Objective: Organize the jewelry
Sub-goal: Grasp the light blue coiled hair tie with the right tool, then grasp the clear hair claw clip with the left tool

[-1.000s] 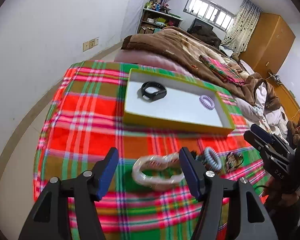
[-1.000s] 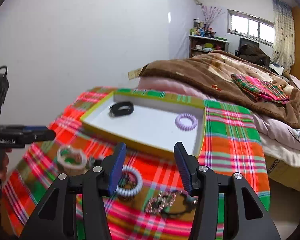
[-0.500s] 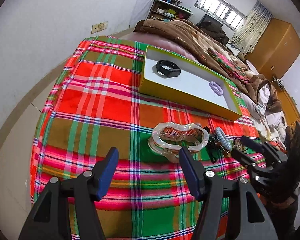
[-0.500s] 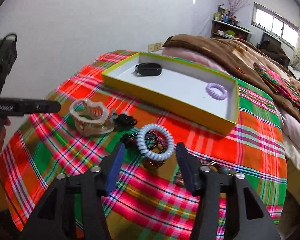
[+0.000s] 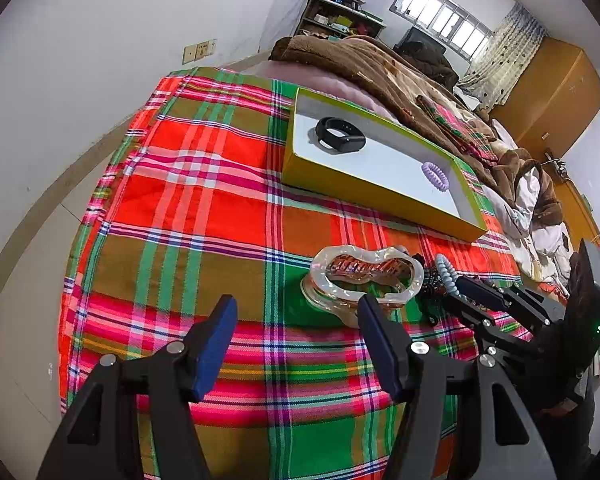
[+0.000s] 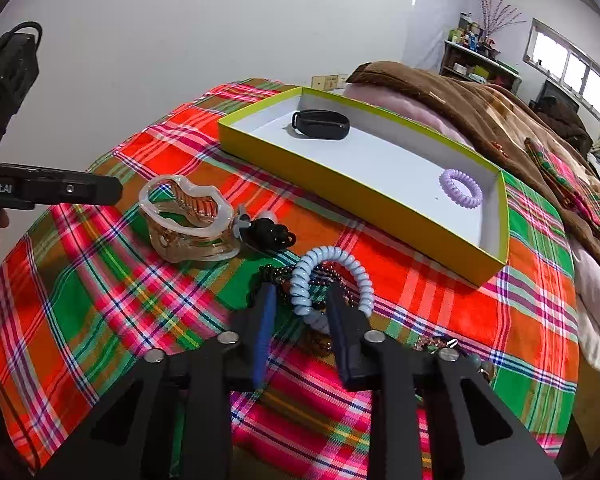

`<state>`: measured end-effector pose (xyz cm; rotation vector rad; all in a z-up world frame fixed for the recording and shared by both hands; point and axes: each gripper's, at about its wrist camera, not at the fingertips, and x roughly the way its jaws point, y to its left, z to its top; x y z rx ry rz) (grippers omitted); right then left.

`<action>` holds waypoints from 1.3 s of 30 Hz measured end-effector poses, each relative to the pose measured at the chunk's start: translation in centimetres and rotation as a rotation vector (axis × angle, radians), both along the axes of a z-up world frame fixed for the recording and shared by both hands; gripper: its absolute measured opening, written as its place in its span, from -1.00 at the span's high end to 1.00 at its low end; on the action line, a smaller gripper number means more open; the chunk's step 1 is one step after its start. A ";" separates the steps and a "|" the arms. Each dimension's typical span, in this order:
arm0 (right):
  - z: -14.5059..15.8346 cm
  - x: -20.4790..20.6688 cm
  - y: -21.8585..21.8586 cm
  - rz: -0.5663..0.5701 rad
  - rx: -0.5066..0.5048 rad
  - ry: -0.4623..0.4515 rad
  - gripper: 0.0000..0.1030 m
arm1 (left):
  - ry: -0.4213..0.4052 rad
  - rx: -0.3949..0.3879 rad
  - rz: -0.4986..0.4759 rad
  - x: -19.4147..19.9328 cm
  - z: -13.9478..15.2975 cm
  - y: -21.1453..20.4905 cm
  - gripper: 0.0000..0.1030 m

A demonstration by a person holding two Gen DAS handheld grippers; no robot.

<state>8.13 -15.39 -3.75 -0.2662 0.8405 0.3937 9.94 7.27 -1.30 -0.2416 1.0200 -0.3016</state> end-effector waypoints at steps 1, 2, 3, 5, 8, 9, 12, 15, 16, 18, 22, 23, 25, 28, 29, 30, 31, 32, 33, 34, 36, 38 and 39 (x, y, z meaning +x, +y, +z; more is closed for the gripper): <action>0.0 0.1 0.0 0.003 -0.003 0.000 0.65 | 0.003 -0.001 0.000 0.1 0.0 -0.1 -0.25; 0.0 0.1 0.1 0.008 -0.001 0.001 0.69 | 0.006 -0.001 0.001 0.3 -0.1 -0.1 -0.25; 0.0 0.1 0.1 0.007 -0.003 -0.001 0.71 | 0.010 -0.001 0.001 0.4 -0.1 -0.2 -0.25; 0.1 0.0 0.1 0.005 -0.011 -0.010 0.76 | 0.009 -0.001 -0.006 0.6 0.0 -0.4 -0.25; 0.3 -0.1 0.0 0.004 -0.007 -0.019 0.78 | 0.010 0.011 -0.010 1.0 0.0 -0.7 -0.25; 0.4 -0.2 0.0 0.003 -0.007 -0.021 0.79 | 0.012 0.014 -0.012 1.2 0.0 -0.8 -0.25; 0.7 -0.2 -0.5 -0.012 0.018 -0.028 0.81 | 0.017 0.024 -0.020 1.7 -0.1 -1.2 -0.25; 1.2 -0.4 -1.0 -0.025 0.038 -0.042 0.81 | 0.022 0.041 -0.034 2.2 -0.3 -1.6 -0.25; 1.3 -0.4 -1.2 -0.031 0.041 -0.045 0.81 | 0.026 0.041 -0.039 2.4 -0.4 -1.7 -0.25; 1.4 -0.5 -1.4 -0.040 0.049 -0.050 0.81 | 0.037 0.053 -0.041 2.8 -0.8 -2.0 -0.25; 1.8 -0.6 -1.9 -0.049 0.057 -0.060 0.81 | 0.046 0.093 -0.059 3.2 -1.2 -2.7 -0.25; 1.9 -0.7 -2.0 -0.049 0.059 -0.065 0.81 | 0.052 0.094 -0.057 3.4 -1.3 -2.7 -0.25; 2.1 -0.7 -2.1 -0.050 0.064 -0.070 0.81 | 0.051 0.108 -0.058 3.5 -1.4 -2.9 -0.25; 2.4 -0.9 -2.1 -0.047 0.074 -0.079 0.81 | 0.053 0.119 -0.069 3.5 -1.4 -3.1 -0.26; 2.5 -0.9 -2.2 -0.045 0.077 -0.081 0.81 | 0.054 0.122 -0.075 3.6 -1.4 -3.2 -0.26; 2.5 -0.9 -2.2 -0.045 0.079 -0.083 0.81 | 0.056 0.129 -0.082 3.6 -1.3 -3.3 -0.26; 2.6 -0.9 -2.2 -0.044 0.084 -0.086 0.81 | 0.054 0.141 -0.090 3.6 -1.3 -3.4 -0.26; 2.7 -1.0 -2.2 -0.043 0.087 -0.087 0.81 | 0.052 0.158 -0.104 3.6 -1.2 -3.7 -0.26; 2.8 -1.0 -2.2 -0.043 0.090 -0.089 0.81 | 0.059 0.173 -0.118 3.5 -1.2 -3.9 -0.26; 2.9 -1.0 -2.3 -0.043 0.094 -0.091 0.81 | 0.063 0.182 -0.133 3.5 -1.1 -4.1 -0.26; 2.9 -1.0 -2.4 -0.045 0.098 -0.094 0.81 | 0.070 0.196 -0.168 3.2 -1.0 -4.4 -0.26; 2.9 -1.0 -2.5 -0.047 0.101 -0.093 0.81 | 0.080 0.209 -0.196 2.9 -0.9 -4.6 -0.26; 2.9 -1.0 -2.5 -0.049 0.103 -0.093 0.81 | 0.087 0.213 -0.208 2.7 -0.8 -4.7 -0.25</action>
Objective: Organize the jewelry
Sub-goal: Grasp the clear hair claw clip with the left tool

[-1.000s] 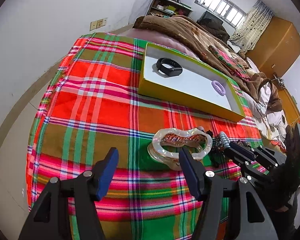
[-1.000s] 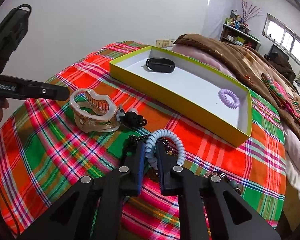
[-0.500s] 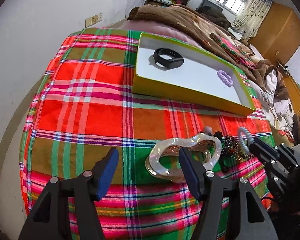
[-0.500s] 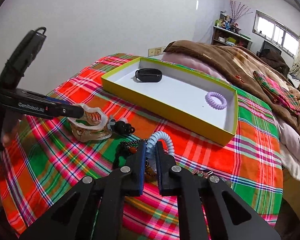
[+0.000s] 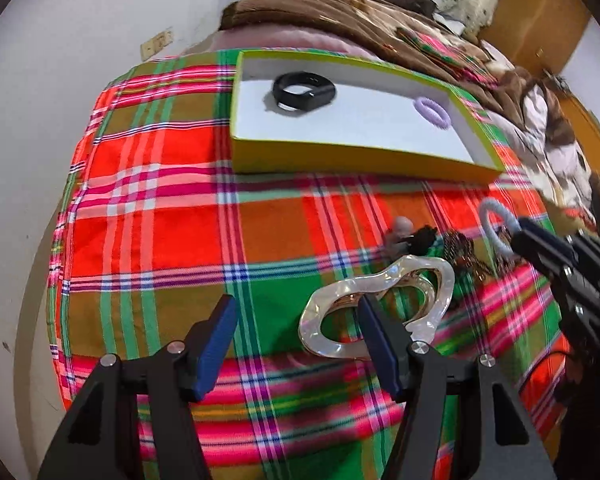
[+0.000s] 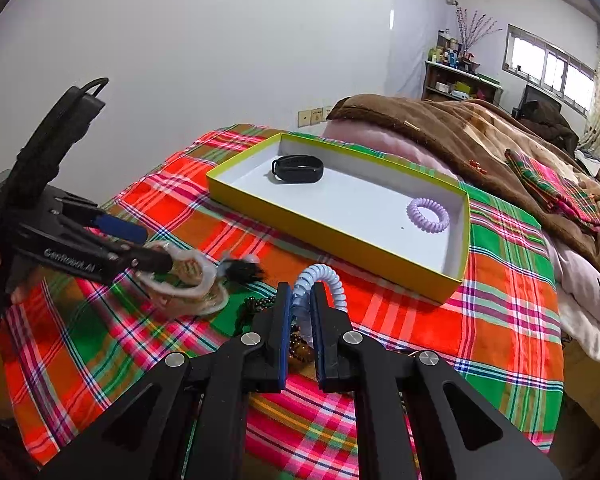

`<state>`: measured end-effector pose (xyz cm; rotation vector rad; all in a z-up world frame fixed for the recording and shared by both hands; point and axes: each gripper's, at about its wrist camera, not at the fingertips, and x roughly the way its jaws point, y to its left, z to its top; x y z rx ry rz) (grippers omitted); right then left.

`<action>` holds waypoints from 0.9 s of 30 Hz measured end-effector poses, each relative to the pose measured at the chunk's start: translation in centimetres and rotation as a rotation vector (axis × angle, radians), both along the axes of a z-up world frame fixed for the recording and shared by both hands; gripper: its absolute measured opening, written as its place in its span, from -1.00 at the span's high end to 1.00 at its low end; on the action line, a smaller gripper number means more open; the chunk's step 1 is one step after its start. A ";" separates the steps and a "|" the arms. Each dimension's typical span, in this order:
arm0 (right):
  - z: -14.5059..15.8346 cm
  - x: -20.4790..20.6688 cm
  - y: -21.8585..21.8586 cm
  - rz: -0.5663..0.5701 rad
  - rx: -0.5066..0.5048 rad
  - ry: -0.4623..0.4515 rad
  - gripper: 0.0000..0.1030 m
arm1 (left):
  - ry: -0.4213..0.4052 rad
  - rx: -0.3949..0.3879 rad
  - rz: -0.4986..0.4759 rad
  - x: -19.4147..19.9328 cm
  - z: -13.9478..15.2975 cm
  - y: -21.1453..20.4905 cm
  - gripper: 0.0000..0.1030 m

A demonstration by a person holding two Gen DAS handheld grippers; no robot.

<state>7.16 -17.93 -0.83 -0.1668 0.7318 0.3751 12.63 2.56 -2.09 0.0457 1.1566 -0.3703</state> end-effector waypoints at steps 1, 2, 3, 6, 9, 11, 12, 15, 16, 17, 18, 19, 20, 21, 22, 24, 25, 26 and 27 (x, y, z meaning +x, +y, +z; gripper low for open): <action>0.0 0.0 0.0 0.000 0.004 0.000 0.81 | 0.005 0.005 -0.012 -0.1 0.1 -0.1 -0.25; 0.0 0.1 0.0 0.000 0.005 0.001 0.81 | 0.003 0.010 -0.028 -0.2 0.1 -0.4 -0.25; -0.1 0.1 0.0 0.000 0.005 0.002 0.81 | -0.002 0.015 -0.044 -0.2 0.1 -0.6 -0.25; -0.2 0.0 0.1 0.003 0.007 0.006 0.81 | 0.003 0.006 -0.089 0.2 0.0 -1.3 -0.26; 0.0 -0.1 -0.1 -0.001 0.013 0.001 0.81 | -0.011 0.034 -0.128 0.2 0.3 -2.2 -0.25; 0.2 -0.1 -0.4 -0.006 0.021 -0.003 0.81 | 0.006 0.004 -0.152 0.0 0.3 -2.4 -0.09; 0.2 -0.2 -0.4 -0.007 0.022 -0.003 0.81 | 0.017 -0.016 -0.160 -0.1 0.3 -2.4 0.02; 0.2 -0.2 -0.5 -0.009 0.024 -0.003 0.81 | 0.020 -0.045 -0.146 -0.6 0.5 -2.1 0.33; 0.2 -0.2 -0.5 -0.010 0.023 -0.004 0.81 | 0.020 -0.054 -0.143 -0.7 0.5 -2.0 0.44; 0.2 -0.2 -0.5 -0.010 0.024 -0.005 0.81 | 0.020 -0.057 -0.139 -0.9 0.5 -2.0 0.48; 0.2 -0.2 -0.5 -0.011 0.027 -0.005 0.81 | 0.015 -0.052 -0.134 -1.1 0.6 -1.9 0.51; 0.3 -0.2 -0.5 -0.011 0.028 -0.006 0.81 | 0.012 -0.051 -0.132 -1.1 0.6 -1.9 0.54; 0.3 -0.2 -0.5 -0.011 0.028 -0.006 0.81 | 0.011 -0.056 -0.126 -1.2 0.6 -1.8 0.55; 0.3 -0.2 -0.6 -0.011 0.028 -0.007 0.81 | 0.011 -0.064 -0.117 -1.2 0.6 -1.7 0.58; 0.3 -0.2 -0.6 -0.011 0.029 -0.007 0.81 | 0.012 -0.069 -0.111 -1.3 0.6 -1.6 0.59; 0.3 -0.3 -0.6 -0.012 0.027 -0.010 0.81 | 0.007 -0.074 -0.096 -1.3 0.6 -1.5 0.60; 0.3 -0.3 -0.6 -0.013 0.028 -0.009 0.81 | 0.002 -0.075 -0.092 -1.4 0.7 -1.5 0.61; 0.3 -0.4 -0.6 -0.014 0.028 -0.010 0.81 | -0.005 -0.076 -0.085 -1.5 0.7 -1.5 0.62; 0.3 -0.4 -0.6 -0.015 0.028 -0.011 0.81 | -0.014 -0.075 -0.076 -1.7 0.9 -1.4 0.64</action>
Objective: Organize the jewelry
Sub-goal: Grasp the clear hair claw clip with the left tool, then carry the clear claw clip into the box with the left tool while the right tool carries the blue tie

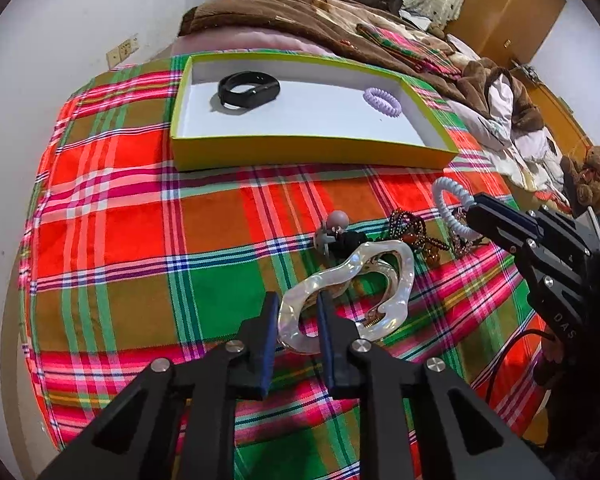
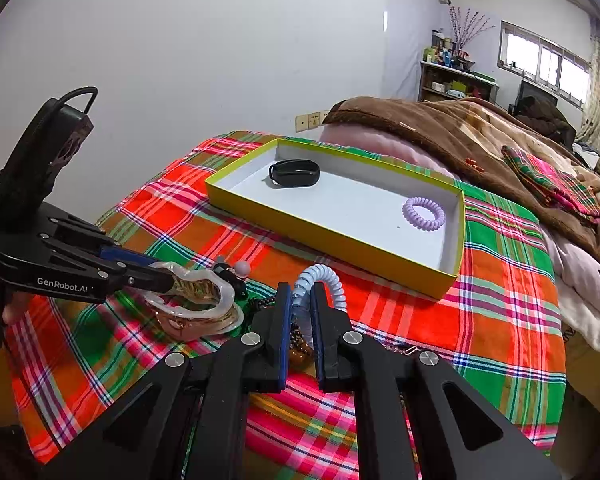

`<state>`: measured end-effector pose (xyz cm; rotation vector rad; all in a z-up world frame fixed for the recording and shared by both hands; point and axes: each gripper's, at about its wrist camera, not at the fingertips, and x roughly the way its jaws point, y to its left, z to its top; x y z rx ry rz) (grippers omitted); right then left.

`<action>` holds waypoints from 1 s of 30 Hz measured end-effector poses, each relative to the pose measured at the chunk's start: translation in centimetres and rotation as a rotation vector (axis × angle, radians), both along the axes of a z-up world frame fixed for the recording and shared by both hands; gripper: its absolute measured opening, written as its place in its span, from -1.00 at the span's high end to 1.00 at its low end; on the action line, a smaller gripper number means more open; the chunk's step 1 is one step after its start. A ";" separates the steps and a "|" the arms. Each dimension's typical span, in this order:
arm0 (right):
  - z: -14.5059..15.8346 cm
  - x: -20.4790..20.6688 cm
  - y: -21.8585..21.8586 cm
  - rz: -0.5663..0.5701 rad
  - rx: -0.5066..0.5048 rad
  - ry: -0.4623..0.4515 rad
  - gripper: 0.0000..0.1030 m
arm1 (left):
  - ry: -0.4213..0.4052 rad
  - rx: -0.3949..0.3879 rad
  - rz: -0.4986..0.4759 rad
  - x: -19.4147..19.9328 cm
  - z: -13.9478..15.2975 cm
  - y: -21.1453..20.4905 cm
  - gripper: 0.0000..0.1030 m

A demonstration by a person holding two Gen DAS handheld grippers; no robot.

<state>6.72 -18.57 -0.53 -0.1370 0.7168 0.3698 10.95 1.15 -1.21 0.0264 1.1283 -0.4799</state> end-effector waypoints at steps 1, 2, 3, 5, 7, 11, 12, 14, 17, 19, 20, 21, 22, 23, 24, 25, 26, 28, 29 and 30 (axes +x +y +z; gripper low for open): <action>0.0 0.0 0.0 -0.001 0.001 0.000 0.81 | -0.009 0.001 0.003 -0.1 0.1 -0.1 0.66; 0.1 -0.1 0.0 -0.001 0.002 -0.001 0.81 | -0.019 0.002 0.011 -0.2 0.3 -0.2 0.67; 0.1 -0.2 0.0 -0.001 0.003 -0.003 0.81 | -0.029 0.005 0.018 -0.4 0.5 -0.2 0.69; 0.3 -0.4 0.0 0.000 0.006 -0.007 0.81 | -0.051 0.012 0.025 -0.8 0.9 -0.4 0.71; 0.4 -0.6 0.0 0.000 0.006 -0.011 0.81 | -0.070 0.011 0.032 -1.2 1.2 -0.5 0.73; 0.6 -0.8 0.0 -0.002 0.006 -0.018 0.81 | -0.089 -0.004 0.038 -1.7 1.7 -0.7 0.75; 0.7 -0.9 -0.1 -0.002 0.006 -0.019 0.81 | -0.096 -0.008 0.041 -1.8 1.9 -0.7 0.76; 0.7 -1.0 -0.1 -0.001 0.007 -0.021 0.81 | -0.106 -0.017 0.045 -1.9 2.2 -0.6 0.76; 0.8 -1.1 0.0 0.001 0.008 -0.023 0.81 | -0.118 -0.026 0.046 -2.3 2.6 -0.5 0.77; 0.9 -1.2 0.0 0.002 0.008 -0.027 0.81 | -0.124 -0.029 0.045 -2.6 2.8 -0.4 0.77; 0.9 -1.3 0.0 0.000 0.009 -0.030 0.81 | -0.126 -0.031 0.049 -2.6 2.9 -0.4 0.77; 1.0 -1.3 -0.1 0.000 0.010 -0.030 0.81 | -0.129 -0.033 0.047 -2.7 3.0 -0.4 0.77; 1.0 -1.3 -0.1 0.000 0.010 -0.030 0.81 | -0.131 -0.038 0.051 -2.8 3.2 -0.3 0.77; 1.1 -1.4 0.0 -0.001 0.009 -0.033 0.81 | -0.133 -0.042 0.052 -2.8 3.3 -0.3 0.78; 1.2 -1.4 0.0 0.000 0.009 -0.035 0.81 | -0.136 -0.044 0.053 -2.8 3.4 -0.3 0.78; 1.3 -1.5 0.0 0.001 0.008 -0.039 0.81 | -0.141 -0.047 0.058 -2.9 3.6 -0.2 0.78; 1.5 -1.5 0.0 0.001 0.007 -0.041 0.81 | -0.148 -0.049 0.056 -3.0 3.8 -0.2 0.78; 1.7 -1.5 0.0 0.001 0.007 -0.047 0.81 | -0.158 -0.053 0.059 -3.0 4.2 -0.2 0.79; 1.8 -1.6 0.0 -0.001 0.008 -0.052 0.81 | -0.164 -0.053 0.057 -3.1 4.4 -0.2 0.79; 1.9 -1.6 -0.1 -0.001 0.009 -0.053 0.81 | -0.169 -0.056 0.057 -3.1 4.5 -0.2 0.79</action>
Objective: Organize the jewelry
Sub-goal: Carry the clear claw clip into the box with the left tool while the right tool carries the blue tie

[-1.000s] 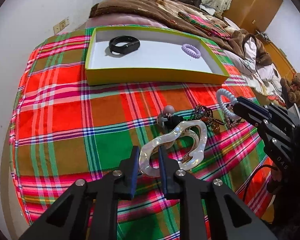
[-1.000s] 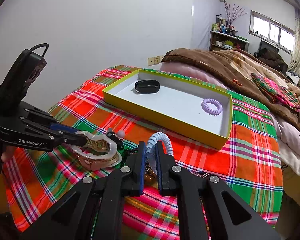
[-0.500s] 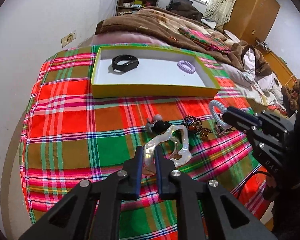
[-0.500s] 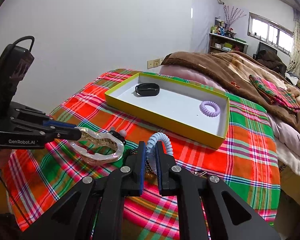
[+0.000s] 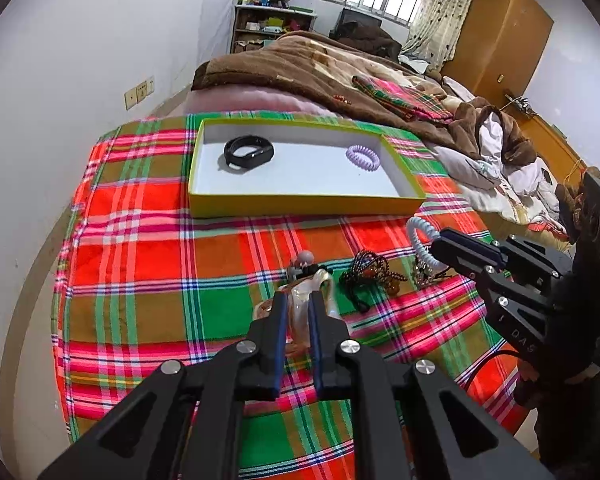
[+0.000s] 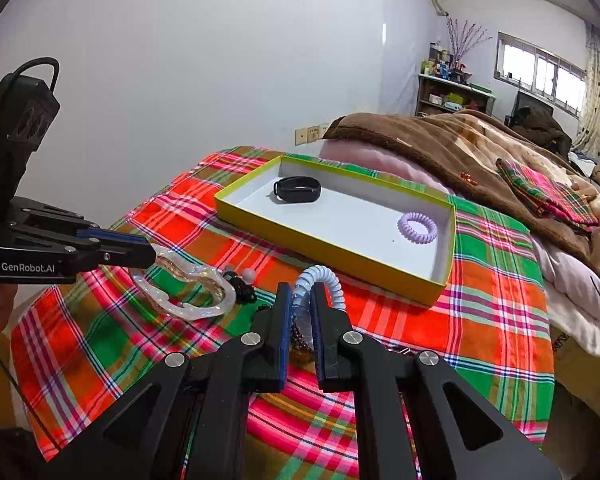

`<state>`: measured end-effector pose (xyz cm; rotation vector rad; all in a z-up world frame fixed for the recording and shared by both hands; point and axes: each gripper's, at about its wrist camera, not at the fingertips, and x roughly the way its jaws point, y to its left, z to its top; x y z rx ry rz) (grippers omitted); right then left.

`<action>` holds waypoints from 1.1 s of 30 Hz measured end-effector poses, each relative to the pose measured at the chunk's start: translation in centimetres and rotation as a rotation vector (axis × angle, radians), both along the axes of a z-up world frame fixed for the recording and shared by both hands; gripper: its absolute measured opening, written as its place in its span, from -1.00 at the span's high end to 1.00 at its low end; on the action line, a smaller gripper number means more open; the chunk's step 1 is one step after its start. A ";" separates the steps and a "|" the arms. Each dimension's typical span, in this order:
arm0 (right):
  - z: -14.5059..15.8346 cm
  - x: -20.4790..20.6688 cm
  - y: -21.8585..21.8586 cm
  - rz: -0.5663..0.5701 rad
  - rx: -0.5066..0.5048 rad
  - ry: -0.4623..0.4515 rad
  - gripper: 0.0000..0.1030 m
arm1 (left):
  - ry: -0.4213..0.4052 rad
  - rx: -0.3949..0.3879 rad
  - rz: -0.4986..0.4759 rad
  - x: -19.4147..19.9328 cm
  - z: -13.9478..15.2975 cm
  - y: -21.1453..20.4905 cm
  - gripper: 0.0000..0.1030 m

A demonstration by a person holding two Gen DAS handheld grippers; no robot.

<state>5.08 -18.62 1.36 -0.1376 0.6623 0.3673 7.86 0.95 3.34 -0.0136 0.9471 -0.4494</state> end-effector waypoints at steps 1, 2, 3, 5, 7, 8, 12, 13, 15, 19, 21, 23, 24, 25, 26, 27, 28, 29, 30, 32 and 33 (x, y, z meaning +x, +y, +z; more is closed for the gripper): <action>0.1 0.0 0.0 0.000 0.000 -0.002 0.81 | -0.004 -0.005 0.002 0.0 0.2 0.1 0.80; 0.2 0.0 0.0 -0.001 -0.001 -0.005 0.81 | -0.006 -0.007 0.001 0.0 0.3 0.1 0.80; 0.3 0.0 0.0 -0.001 0.000 -0.007 0.81 | -0.010 -0.009 0.002 0.1 0.5 0.1 0.82; 0.5 -0.1 -0.1 -0.001 0.001 -0.012 0.81 | -0.016 -0.011 0.005 0.1 0.8 0.3 0.84; 0.7 0.0 -0.1 -0.003 0.001 -0.016 0.81 | -0.019 -0.014 0.013 0.3 1.0 0.4 0.85; 0.7 0.0 -0.2 -0.004 0.000 -0.017 0.81 | -0.022 -0.019 0.016 0.4 1.2 0.5 0.85; 1.0 0.3 -0.3 -0.007 0.006 -0.025 0.81 | -0.035 -0.045 0.021 0.7 2.0 0.9 0.85; 1.2 0.4 -0.4 -0.008 0.009 -0.028 0.81 | -0.040 -0.044 0.025 0.8 2.1 0.9 0.85; 1.4 0.5 -0.5 -0.009 0.016 -0.034 0.81 | -0.044 -0.050 0.030 1.1 2.5 1.0 0.85; 1.9 1.0 -0.7 -0.010 0.017 -0.044 0.81 | -0.059 -0.065 0.038 1.6 3.2 1.0 0.85; 2.1 1.3 -0.7 -0.010 0.017 -0.049 0.81 | -0.064 -0.072 0.036 2.0 3.5 1.0 0.85; 2.4 1.6 -0.8 -0.010 0.019 -0.056 0.81 | -0.065 -0.079 0.037 2.5 3.8 0.9 0.85; 2.6 1.8 -0.8 -0.009 0.020 -0.058 0.81 | -0.067 -0.080 0.034 2.7 4.0 0.7 0.85; 2.7 2.0 -0.9 -0.010 0.019 -0.061 0.81 | -0.070 -0.082 0.031 2.9 4.2 0.6 0.85; 2.8 2.2 -0.8 -0.010 0.018 -0.062 0.81 | -0.074 -0.087 0.029 3.1 4.4 0.5 0.85; 2.9 2.4 -0.9 -0.010 0.018 -0.063 0.81 | -0.078 -0.091 0.024 3.3 4.7 0.3 0.85; 3.0 2.8 -1.0 -0.011 0.022 -0.063 0.81 | -0.083 -0.096 0.020 3.6 5.0 0.1 0.85; 3.1 3.0 -1.1 -0.013 0.025 -0.062 0.81 | -0.087 -0.100 0.017 3.8 5.2 0.0 0.85; 3.2 3.4 -1.2 -0.015 0.027 -0.061 0.81 | -0.091 -0.101 0.013 4.1 5.4 -0.2 0.85; 3.2 4.1 -1.3 -0.017 0.022 -0.059 0.81 | -0.097 -0.104 0.013 4.9 5.7 -0.5 0.85; 3.2 4.4 -1.3 -0.018 0.019 -0.058 0.81 | -0.096 -0.105 0.012 5.4 5.8 -0.7 0.85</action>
